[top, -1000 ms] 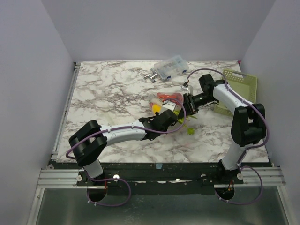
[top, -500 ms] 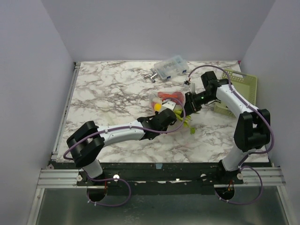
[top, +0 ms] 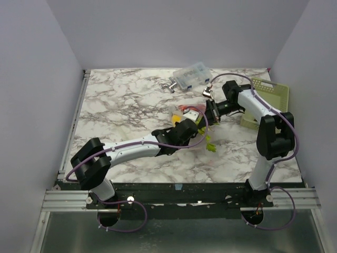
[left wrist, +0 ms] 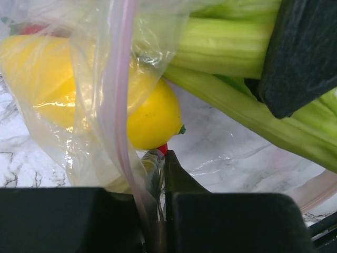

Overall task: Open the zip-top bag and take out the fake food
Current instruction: Pick up the fake vegetable from the zipper food storage bag.

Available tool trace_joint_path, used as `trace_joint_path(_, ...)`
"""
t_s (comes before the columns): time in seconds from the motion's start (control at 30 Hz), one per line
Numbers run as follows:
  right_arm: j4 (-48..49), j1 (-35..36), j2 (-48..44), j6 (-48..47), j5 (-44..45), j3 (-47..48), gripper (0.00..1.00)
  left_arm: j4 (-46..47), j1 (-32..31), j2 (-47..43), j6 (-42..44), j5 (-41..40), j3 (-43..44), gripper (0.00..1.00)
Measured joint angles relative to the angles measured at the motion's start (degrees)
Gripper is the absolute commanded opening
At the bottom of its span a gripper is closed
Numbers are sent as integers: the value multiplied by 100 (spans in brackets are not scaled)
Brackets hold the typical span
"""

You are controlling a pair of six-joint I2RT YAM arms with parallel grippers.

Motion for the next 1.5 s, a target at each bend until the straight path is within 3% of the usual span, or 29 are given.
trace_joint_path(0.23, -251, -22, 66, -155, -391, 684, 10, 66, -4, 0, 2, 133, 0, 0)
trace_joint_path(0.4, 59, -24, 186, 343, -435, 651, 8, 68, -4, 50, 107, 138, 201, 0)
trace_joint_path(0.73, 2833, -33, -205, 3042, 33, -1252, 6, 184, -92, 284, 470, 151, 511, 0)
trace_joint_path(1.4, 6658, -35, -695, 6859, -264, -2321, 3, 669, -166, 798, 293, 417, 470, 0)
trace_joint_path(1.5, 6905, -35, -874, 7079, -195, -2448, 3, 706, -179, 822, 254, 420, 485, 0)
